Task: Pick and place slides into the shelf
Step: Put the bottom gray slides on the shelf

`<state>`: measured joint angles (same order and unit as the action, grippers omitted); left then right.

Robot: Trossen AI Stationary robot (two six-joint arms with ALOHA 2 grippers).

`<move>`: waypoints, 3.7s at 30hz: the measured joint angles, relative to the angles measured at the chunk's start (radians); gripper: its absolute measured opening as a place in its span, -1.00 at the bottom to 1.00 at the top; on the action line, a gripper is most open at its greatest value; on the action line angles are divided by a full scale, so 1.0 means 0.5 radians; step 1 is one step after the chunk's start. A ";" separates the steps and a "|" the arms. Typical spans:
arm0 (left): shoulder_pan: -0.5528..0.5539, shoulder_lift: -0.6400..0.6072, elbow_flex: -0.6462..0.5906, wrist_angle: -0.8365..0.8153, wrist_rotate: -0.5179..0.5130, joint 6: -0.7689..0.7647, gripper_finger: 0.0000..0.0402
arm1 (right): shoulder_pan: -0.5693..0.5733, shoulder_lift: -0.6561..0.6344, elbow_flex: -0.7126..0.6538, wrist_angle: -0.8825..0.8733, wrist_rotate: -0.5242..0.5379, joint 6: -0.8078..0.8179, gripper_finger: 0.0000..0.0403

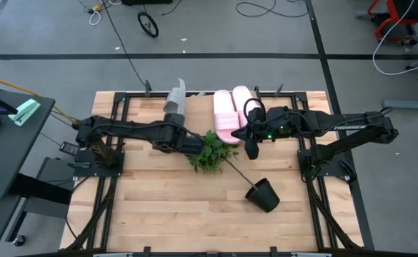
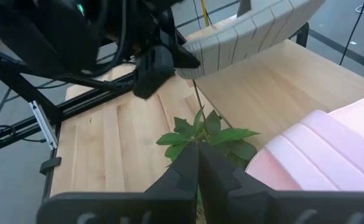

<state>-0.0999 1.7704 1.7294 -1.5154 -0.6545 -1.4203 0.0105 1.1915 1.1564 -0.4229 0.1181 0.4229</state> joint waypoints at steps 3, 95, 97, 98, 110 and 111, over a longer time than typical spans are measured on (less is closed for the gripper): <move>0.007 0.048 0.000 0.044 0.015 0.056 -0.72 | 0.000 0.000 0.000 0.001 0.000 0.002 -0.94; 0.874 0.044 -0.005 1.017 0.753 3.715 0.13 | -0.003 -0.001 -0.001 0.077 0.027 0.203 -0.94; 0.872 0.058 -0.005 1.030 0.738 3.712 0.06 | -0.003 -0.001 -0.001 0.078 0.027 0.203 -0.94; 0.872 0.061 -0.005 1.028 0.721 3.701 0.01 | -0.003 -0.001 -0.001 0.078 0.027 0.203 -0.94; 0.831 0.059 -0.004 1.024 0.492 3.595 -0.91 | -0.003 -0.001 -0.001 0.078 0.076 0.202 -0.94; 0.821 0.059 -0.004 1.022 0.461 3.595 -0.93 | -0.004 -0.001 -0.001 0.078 0.076 0.202 -0.94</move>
<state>0.3108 1.8000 1.7275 -1.0046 -0.4239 0.3773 0.0086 1.1912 1.1561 -0.3840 0.1560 0.5240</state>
